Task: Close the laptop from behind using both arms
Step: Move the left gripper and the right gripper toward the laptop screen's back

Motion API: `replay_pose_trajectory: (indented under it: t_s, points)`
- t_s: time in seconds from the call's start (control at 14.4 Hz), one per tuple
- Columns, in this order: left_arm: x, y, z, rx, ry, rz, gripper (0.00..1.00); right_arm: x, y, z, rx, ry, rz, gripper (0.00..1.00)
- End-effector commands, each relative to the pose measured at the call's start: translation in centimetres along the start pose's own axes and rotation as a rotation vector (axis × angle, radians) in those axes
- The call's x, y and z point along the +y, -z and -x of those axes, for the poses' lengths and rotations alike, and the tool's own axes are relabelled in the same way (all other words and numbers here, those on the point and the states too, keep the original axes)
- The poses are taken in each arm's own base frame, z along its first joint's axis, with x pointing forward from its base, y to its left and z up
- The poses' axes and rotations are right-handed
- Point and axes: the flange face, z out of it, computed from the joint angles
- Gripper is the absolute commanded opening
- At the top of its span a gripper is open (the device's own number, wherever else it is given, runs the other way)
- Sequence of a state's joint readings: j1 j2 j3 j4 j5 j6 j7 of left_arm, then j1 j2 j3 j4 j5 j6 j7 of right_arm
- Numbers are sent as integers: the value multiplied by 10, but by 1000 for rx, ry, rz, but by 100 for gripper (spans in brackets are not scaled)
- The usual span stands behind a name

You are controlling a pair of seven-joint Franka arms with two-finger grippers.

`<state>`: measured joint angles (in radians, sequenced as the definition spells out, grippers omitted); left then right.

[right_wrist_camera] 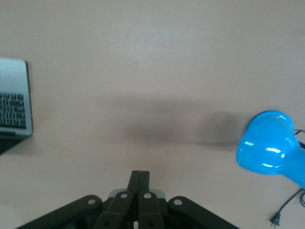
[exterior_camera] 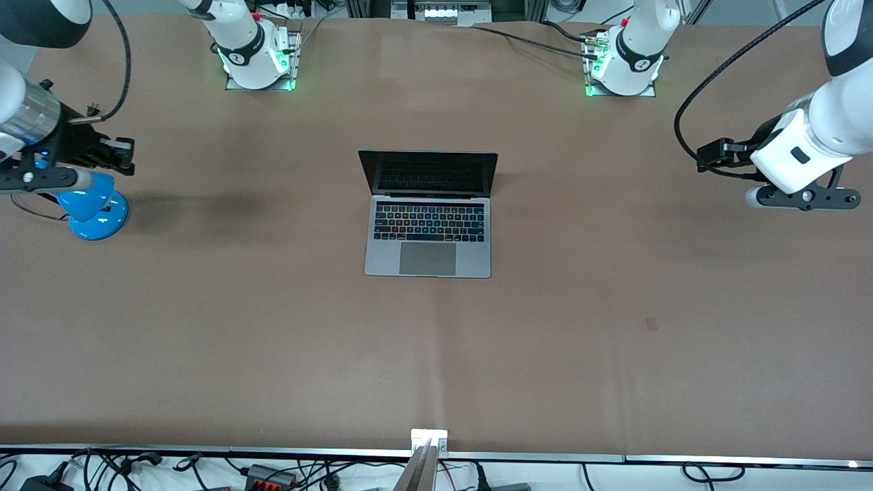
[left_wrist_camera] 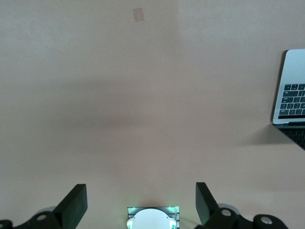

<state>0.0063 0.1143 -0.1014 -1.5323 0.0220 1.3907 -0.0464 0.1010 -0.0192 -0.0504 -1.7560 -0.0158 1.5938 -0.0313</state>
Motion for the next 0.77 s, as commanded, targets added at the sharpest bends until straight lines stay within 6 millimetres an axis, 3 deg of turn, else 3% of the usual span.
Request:
replay_pose_trajectory:
  t_s: [0.0, 0.14, 0.21, 0.35, 0.56, 0.7]
  points:
    - [-3, 4, -4, -16, -55, 7, 66, -24, -6, 3, -30, 22, -24, 0]
    - [2, 1, 0, -49, -97, 8, 19, -34, -11, 2, -44, 30, -69, 0]
    - [9, -1, 4, -73, -112, 6, 9, -46, -16, 1, -56, 50, -66, 0]
    - [20, -9, 10, -129, -136, 63, 1, -64, -22, 1, -85, 30, -60, 0]
    - [25, -16, 10, -150, -146, 173, 1, -101, -38, 7, -143, 4, -91, 0]
    - [39, -21, 16, -182, -170, 214, 1, -135, -53, 16, -178, -15, -72, 0]
